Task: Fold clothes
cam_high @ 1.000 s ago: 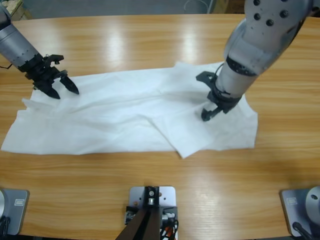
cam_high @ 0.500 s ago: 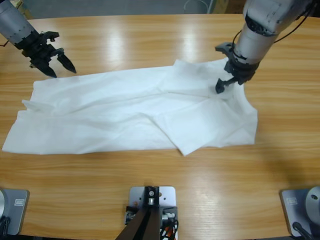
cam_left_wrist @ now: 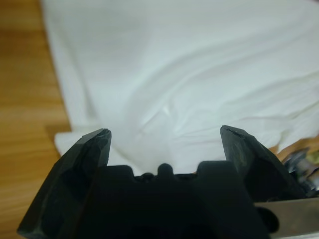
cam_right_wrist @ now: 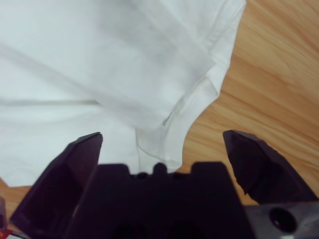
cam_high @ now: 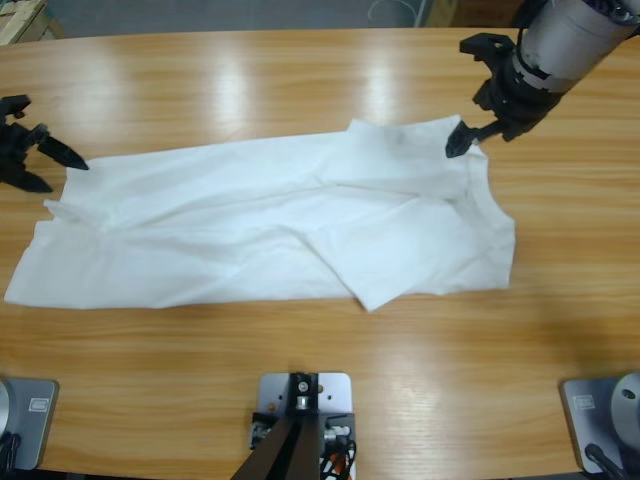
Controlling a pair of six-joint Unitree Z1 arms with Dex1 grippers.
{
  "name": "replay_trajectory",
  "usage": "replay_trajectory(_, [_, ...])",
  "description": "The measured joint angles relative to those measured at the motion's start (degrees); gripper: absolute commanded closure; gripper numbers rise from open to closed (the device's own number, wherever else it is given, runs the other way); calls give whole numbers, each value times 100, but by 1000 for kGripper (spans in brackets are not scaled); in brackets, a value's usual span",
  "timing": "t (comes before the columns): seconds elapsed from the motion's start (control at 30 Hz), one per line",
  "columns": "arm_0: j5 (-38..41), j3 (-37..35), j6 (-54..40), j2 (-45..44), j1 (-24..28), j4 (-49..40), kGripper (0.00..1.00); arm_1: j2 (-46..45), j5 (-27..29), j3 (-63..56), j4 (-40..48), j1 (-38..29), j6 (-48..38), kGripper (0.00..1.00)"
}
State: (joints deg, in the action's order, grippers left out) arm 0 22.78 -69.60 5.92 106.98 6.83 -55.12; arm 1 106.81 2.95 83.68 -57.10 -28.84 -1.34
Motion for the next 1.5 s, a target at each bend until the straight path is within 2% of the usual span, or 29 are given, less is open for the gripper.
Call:
replay_trajectory(0.13, [17, 89, 79, -50, 579, -5, 144, -303, 0, -233, 0, 6, -1, 0])
replay_trajectory(0.27, [-142, 89, 73, -46, 833, -139, 179, -534, 0, -502, 21, 8, -4, 0])
replay_trajectory(0.63, [-164, -74, 47, 1078, 775, -540, 172, -678, 0, -669, 192, 172, -4, 0])
replay_trajectory(0.9, [-150, -224, 14, 1304, 737, -641, 182, -678, 0, -672, 266, 224, -4, 0])
replay_trajectory(0.93, [-140, -229, 8, 1317, 730, -653, 220, -678, 0, -672, 266, 241, -4, 0])
replay_trajectory(0.97, [-127, -237, -6, 1324, 722, -659, 319, -678, 0, -672, 266, 265, -4, 0])
replay_trajectory(1.0, [-109, -246, -32, 1336, 711, -667, 461, -678, 0, -672, 266, 283, -4, 0])
replay_trajectory(1.03, [-82, -255, -63, 1344, 695, -676, 514, -678, 0, -672, 267, 293, -4, 0])
replay_trajectory(1.13, [21, -257, -151, 1368, 623, -679, 542, -678, 0, -672, 267, 303, -4, 0])
replay_trajectory(1.2, [51, -257, -185, 1395, 560, -679, 746, -678, 0, -672, 267, 303, -4, 0])
replay_trajectory(1.23, [60, -257, -194, 1411, 521, -679, 796, -678, 0, -672, 267, 303, -4, 0])
replay_trajectory(1.3, [71, -257, -202, 1438, 445, -679, 816, -678, 0, -672, 267, 303, -4, 0])
replay_trajectory(1.33, [71, -257, -205, 1451, 411, -679, 945, -678, 0, -672, 267, 303, -4, 0])
replay_trajectory(1.37, [72, -257, -205, 1464, 377, -679, 1000, -678, 0, -672, 267, 304, -4, 0])
replay_trajectory(1.5, [72, -257, -205, 1528, 291, -679, 1000, -678, 0, -672, 274, 319, -4, 0])
